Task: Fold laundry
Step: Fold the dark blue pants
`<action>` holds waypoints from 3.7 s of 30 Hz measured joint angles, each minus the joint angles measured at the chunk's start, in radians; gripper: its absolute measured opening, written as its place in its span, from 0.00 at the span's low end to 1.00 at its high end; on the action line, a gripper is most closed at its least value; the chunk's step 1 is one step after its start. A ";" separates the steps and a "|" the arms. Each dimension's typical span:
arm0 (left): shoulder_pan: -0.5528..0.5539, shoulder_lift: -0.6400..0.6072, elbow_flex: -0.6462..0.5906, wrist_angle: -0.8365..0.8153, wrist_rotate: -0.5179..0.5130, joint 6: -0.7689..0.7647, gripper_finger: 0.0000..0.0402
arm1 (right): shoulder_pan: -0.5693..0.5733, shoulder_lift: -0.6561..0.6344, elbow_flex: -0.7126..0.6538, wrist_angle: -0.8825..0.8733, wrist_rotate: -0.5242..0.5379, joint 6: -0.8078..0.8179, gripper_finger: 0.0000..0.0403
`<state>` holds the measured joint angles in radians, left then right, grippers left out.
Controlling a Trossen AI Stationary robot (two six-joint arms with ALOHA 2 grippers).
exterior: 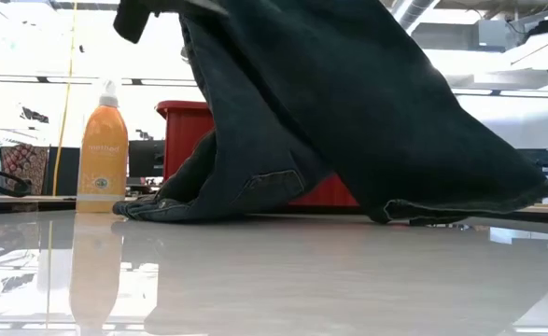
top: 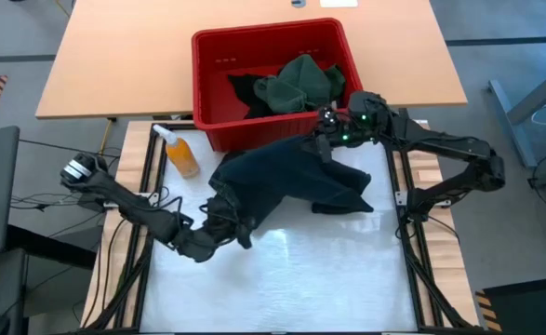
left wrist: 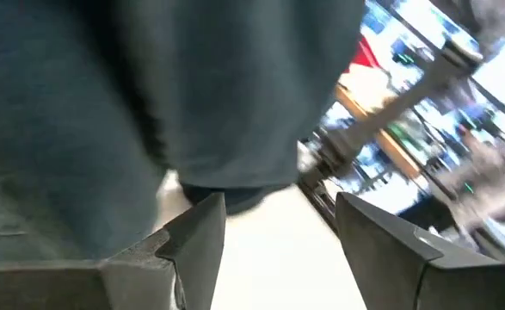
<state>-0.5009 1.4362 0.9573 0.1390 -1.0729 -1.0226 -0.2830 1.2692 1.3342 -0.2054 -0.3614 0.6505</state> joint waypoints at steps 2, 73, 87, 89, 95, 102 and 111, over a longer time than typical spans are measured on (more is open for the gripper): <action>0.015 0.013 0.000 -0.002 -0.039 -0.051 0.52 | -0.008 -0.013 0.000 0.000 -0.011 0.000 0.08; 0.303 -0.225 0.062 0.805 0.797 0.984 0.52 | -0.043 -0.154 0.002 0.388 -0.138 0.057 0.08; 0.257 -0.344 0.062 0.573 0.739 1.064 0.52 | -0.046 -0.154 0.000 0.389 -0.130 0.057 0.08; 0.228 -0.404 0.065 0.455 0.688 1.088 0.52 | -0.047 -0.156 0.000 0.388 -0.121 0.057 0.08; 0.150 -0.441 0.065 0.294 0.436 1.171 0.52 | -0.047 -0.163 0.000 0.390 -0.110 0.057 0.08; 0.161 -0.349 0.064 0.330 0.340 1.082 0.52 | -0.047 -0.163 0.000 0.390 -0.083 0.058 0.08; 0.188 -0.337 0.063 0.320 0.459 0.908 0.52 | -0.047 -0.163 0.000 0.389 -0.081 0.057 0.08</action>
<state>-0.3132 1.0992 1.0203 0.4587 -0.6136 -0.1150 -0.3298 1.1065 1.3338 0.1837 -0.4419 0.7078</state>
